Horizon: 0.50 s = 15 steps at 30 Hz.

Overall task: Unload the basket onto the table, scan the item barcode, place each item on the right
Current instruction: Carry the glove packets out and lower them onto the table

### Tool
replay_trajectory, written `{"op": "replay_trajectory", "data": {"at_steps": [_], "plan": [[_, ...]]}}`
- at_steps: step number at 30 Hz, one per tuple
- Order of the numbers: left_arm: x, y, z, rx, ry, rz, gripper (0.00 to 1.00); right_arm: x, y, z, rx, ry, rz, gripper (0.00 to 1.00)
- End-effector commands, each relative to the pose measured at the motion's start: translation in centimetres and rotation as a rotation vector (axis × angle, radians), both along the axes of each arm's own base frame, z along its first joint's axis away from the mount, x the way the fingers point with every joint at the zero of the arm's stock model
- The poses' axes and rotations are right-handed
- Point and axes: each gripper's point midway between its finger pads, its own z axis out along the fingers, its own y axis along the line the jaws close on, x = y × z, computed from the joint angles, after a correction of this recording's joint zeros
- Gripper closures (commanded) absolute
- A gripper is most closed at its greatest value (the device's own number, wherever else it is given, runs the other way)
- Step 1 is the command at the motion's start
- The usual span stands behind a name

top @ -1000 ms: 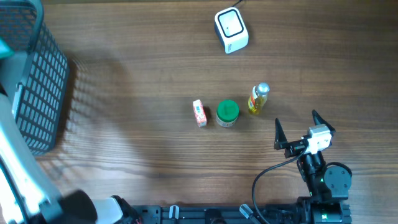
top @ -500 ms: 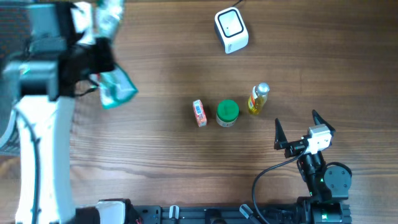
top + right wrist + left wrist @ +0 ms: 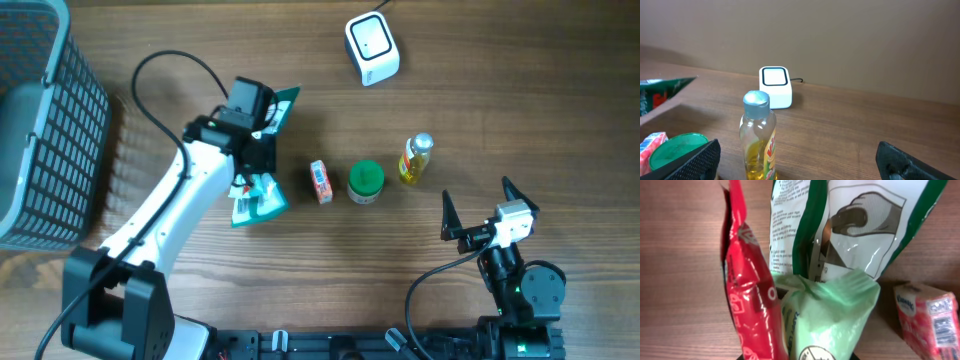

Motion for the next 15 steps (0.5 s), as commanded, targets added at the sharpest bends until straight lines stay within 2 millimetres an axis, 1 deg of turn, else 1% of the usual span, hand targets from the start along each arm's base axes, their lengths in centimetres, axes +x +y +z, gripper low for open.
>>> {"op": "replay_trajectory", "data": {"at_steps": [1,6,7,9,11,15], "plan": [[0.1,0.6,-1.0,0.087,-0.070,0.016,0.82,0.0,-0.3,0.1,-0.002,-0.008,-0.015,0.00],[-0.1,0.7,-3.1,0.093,-0.082,0.014,0.80,0.0,-0.3,0.1,-0.001,-0.007,-0.015,0.00],[-0.2,0.7,-3.3,0.092,-0.085,0.014,0.77,0.0,-0.3,0.1,-0.002,-0.008,-0.015,0.00],[-0.2,0.7,-3.8,0.092,-0.086,0.014,0.76,0.0,-0.3,0.1,-0.001,-0.007,-0.015,0.00],[-0.1,0.7,-4.3,0.094,-0.085,0.012,0.76,0.0,-0.3,0.1,-0.002,-0.008,-0.015,0.00],[0.5,0.5,-6.3,0.127,-0.058,-0.039,0.77,0.0,-0.3,0.1,-0.002,-0.008,-0.015,0.00]]}}
